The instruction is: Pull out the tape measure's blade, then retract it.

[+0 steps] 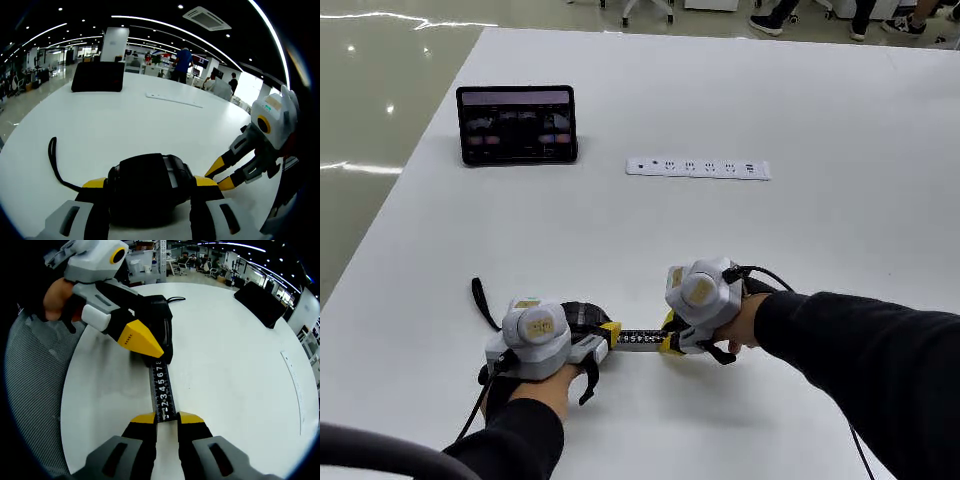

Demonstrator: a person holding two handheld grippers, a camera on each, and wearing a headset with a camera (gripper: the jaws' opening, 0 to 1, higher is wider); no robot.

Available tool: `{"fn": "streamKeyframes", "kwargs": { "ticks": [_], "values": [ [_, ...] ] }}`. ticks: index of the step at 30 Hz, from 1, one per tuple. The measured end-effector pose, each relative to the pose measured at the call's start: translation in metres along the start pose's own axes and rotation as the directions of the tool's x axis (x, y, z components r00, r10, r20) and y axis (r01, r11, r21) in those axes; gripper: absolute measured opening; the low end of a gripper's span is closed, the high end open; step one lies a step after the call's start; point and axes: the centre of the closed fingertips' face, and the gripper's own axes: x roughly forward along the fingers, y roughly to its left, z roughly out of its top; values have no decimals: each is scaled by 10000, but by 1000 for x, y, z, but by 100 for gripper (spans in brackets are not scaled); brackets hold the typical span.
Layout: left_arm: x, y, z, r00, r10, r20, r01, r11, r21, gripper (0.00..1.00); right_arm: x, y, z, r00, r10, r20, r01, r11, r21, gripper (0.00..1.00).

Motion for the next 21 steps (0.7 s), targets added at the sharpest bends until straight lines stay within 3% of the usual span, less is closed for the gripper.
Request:
{"fn": "streamKeyframes", "kwargs": {
  "ticks": [21],
  "values": [
    [1,-1,0,10000,-13,13,13,10000,-46,61,9,2,15,9996,80,276,-79,10000,-37,11]
  ]
}}
